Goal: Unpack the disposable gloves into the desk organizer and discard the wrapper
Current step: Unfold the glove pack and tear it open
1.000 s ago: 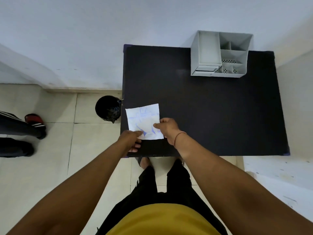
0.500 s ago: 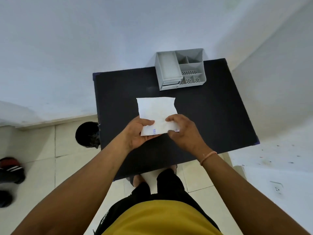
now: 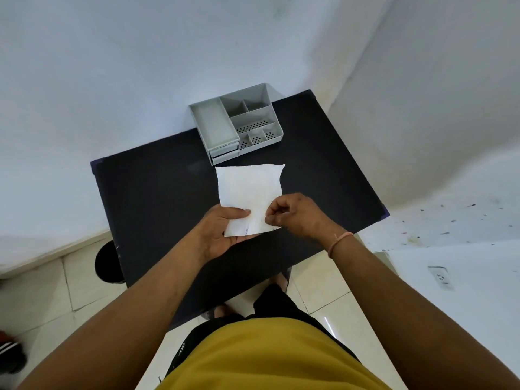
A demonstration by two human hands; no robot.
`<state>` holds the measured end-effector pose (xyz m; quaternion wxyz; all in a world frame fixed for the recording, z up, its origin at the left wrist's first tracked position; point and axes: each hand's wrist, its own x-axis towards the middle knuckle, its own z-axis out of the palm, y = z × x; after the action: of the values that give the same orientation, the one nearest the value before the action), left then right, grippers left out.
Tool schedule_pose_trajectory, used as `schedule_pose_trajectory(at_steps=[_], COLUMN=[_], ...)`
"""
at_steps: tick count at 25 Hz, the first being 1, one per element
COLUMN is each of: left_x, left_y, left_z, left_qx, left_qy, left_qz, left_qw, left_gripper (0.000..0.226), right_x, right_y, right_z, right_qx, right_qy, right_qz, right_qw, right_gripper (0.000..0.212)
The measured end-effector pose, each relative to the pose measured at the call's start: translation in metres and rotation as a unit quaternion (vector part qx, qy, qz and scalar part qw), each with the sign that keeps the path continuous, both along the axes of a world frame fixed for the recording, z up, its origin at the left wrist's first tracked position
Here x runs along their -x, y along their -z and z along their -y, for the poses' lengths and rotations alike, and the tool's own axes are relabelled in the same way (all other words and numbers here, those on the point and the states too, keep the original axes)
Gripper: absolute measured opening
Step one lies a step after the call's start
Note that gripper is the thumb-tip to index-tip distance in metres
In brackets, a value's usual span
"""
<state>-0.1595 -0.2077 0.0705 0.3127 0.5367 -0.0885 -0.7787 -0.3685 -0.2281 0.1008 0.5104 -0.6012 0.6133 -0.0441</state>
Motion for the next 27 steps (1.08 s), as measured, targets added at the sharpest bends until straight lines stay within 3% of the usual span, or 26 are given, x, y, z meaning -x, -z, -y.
schedule_pose_trajectory(at_steps=[5,11,17,27], left_x=[0.043,0.1,0.127,0.131], left_y=[-0.002,0.007,0.014,0.016], left_z=[0.022,0.042,0.048,0.053], left_qx=[-0.017,0.006,0.013,0.076], left_qy=[0.089,0.076,0.045,0.072], left_qz=[0.049,0.072,0.045,0.074], left_qw=[0.995,0.994,0.998,0.992], left_gripper=[0.064,0.052,0.058,0.049], right_x=[0.05,0.096,0.134,0.15], right_y=[0.004,0.019,0.026,0.02], right_z=[0.017,0.04,0.046,0.057], right_qx=[-0.018,-0.09,-0.143,-0.178], right_qy=[-0.043,-0.021,0.095,0.028], right_qz=[0.015,0.004,0.126,0.148], right_qw=[0.999,0.996,0.977,0.972], right_gripper=[0.007,0.013,0.013,0.017])
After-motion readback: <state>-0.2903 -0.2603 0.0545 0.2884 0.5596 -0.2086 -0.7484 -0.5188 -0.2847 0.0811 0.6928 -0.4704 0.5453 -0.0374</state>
